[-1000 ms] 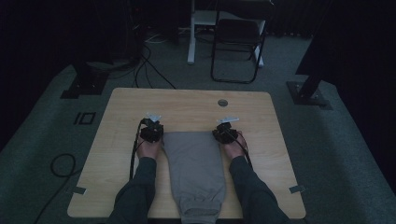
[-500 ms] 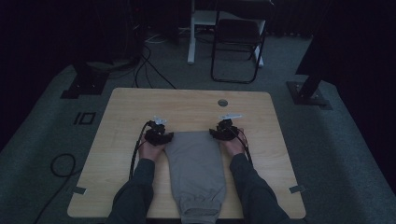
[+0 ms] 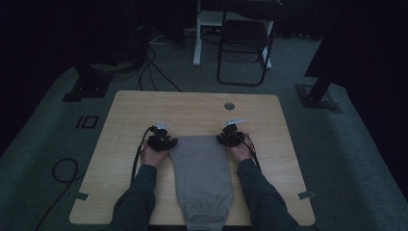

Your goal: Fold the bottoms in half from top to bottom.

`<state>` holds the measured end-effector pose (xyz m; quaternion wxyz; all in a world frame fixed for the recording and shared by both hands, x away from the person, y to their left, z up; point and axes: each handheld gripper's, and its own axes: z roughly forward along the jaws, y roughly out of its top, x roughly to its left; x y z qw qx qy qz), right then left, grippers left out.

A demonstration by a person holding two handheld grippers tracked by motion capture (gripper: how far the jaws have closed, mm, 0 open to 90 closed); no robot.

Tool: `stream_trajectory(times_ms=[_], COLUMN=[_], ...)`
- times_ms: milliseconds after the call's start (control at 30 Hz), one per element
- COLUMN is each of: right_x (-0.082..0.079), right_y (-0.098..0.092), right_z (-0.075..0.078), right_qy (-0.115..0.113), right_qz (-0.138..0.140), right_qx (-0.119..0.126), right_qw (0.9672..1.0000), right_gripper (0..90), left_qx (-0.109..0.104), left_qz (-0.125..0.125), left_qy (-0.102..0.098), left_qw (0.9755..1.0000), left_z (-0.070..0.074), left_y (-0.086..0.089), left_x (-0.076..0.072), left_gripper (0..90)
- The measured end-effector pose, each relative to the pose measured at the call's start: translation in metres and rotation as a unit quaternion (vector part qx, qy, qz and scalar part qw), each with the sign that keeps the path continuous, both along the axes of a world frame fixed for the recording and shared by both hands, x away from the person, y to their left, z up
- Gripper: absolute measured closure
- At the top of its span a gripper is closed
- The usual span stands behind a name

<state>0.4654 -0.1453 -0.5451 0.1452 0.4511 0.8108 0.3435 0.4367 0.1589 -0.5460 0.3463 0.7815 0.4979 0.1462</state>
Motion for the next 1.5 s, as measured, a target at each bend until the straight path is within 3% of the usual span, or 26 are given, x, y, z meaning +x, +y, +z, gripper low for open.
stream_trajectory(times_ms=[100,200,400,467,567,667,733,867,1033,1200,1500], right_x=[0.0,-0.001,0.001,0.002,0.002,0.0,-0.002,-0.004,-0.001,0.001,-0.002], right_y=[0.001,0.002,-0.003,-0.006,-0.007,-0.006,-0.005,-0.002,-0.001,-0.009,-0.019], right_z=[0.001,0.001,0.001,0.0,-0.001,0.0,0.001,0.002,0.004,0.011,0.034], right_qy=[0.01,0.007,0.01,0.011,0.004,0.002,0.004,0.017,0.021,-0.003,-0.053], right_qz=[0.004,0.009,0.007,0.002,-0.008,-0.016,-0.017,-0.006,-0.013,-0.014,-0.001], right_qx=[0.005,-0.002,0.013,0.024,0.019,0.004,-0.002,0.003,0.006,0.04,0.066], right_qw=[0.9999,0.9999,0.9998,0.9996,0.9998,0.9999,0.9998,0.9998,0.9997,0.9991,0.9964], right_gripper=[83.7,85.3,85.4,80.1,65.7,60.0,63.9,83.2,86.3,86.4,86.3], left_qx=[-0.02,-0.018,-0.01,-0.009,-0.01,-0.011,-0.009,-0.007,-0.01,-0.015,-0.033], left_qz=[-0.006,-0.01,-0.004,-0.004,-0.002,0.0,0.001,0.002,0.005,0.004,0.005], left_qy=[0.011,0.008,0.0,-0.002,-0.001,0.0,-0.001,-0.003,-0.01,-0.038,-0.08], left_qw=[0.9997,0.9998,0.9999,1.0,0.9999,0.9999,1.0,1.0,0.9999,0.9992,0.9962], left_z=[-0.001,-0.001,-0.001,-0.001,-0.001,-0.001,-0.001,-0.001,0.004,0.022,0.046], left_y=[0.002,0.0,-0.004,-0.004,-0.004,-0.005,-0.005,-0.007,-0.007,-0.008,-0.009], left_x=[0.001,0.0,-0.001,-0.001,0.0,0.0,-0.001,-0.001,0.0,0.001,-0.003], left_gripper=[75.4,82.3,85.0,85.0,84.9,84.9,84.9,85.3,86.0,86.1,86.1])
